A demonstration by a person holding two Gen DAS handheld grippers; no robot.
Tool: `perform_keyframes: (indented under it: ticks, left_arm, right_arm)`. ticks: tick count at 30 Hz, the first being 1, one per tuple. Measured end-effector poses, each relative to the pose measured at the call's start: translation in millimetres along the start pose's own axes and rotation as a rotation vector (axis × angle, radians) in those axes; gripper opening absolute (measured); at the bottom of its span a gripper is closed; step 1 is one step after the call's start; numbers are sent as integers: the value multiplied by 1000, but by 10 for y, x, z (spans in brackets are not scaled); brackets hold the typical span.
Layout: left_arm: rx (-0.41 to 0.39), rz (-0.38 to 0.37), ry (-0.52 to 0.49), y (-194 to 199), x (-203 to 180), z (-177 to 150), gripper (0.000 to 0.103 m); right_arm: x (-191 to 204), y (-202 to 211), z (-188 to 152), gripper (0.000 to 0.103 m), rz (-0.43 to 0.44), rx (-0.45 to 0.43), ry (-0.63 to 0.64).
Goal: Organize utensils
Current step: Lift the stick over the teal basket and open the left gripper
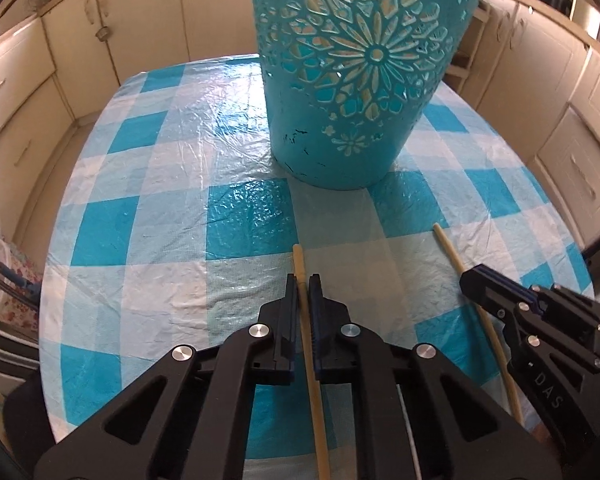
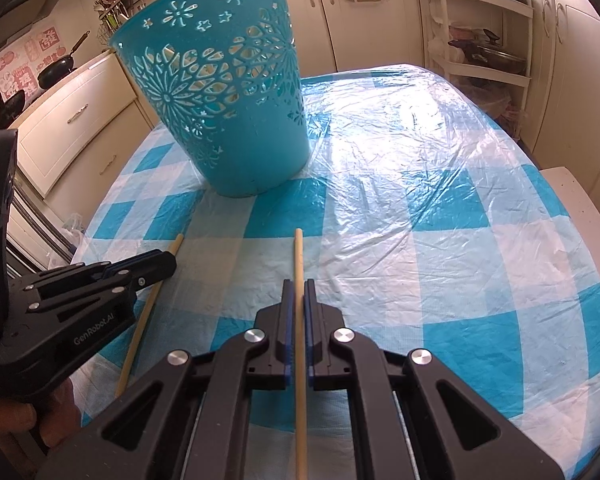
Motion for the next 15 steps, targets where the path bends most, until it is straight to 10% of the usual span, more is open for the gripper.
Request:
perform_keyframes:
  ticks: [7,15]
  left_arm:
    - [-24,-74,13,156,65,61,5]
    - [-378,-201,57,1441,226,762,5]
  right_arm:
    - [-24,-5,5,6,16,4,-16]
    - [-46,-15,22,6,28,5,-29]
Point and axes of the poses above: each gripper's, at about its wrist camera, not at the fingertips, and y roughly against the way its jaws point, x to its left, z to its top, the point moved 6 cm from there along -y, roughly the way its jaws point, and after that the axes turned 12 degrees about -y, right-handed, at the moved point
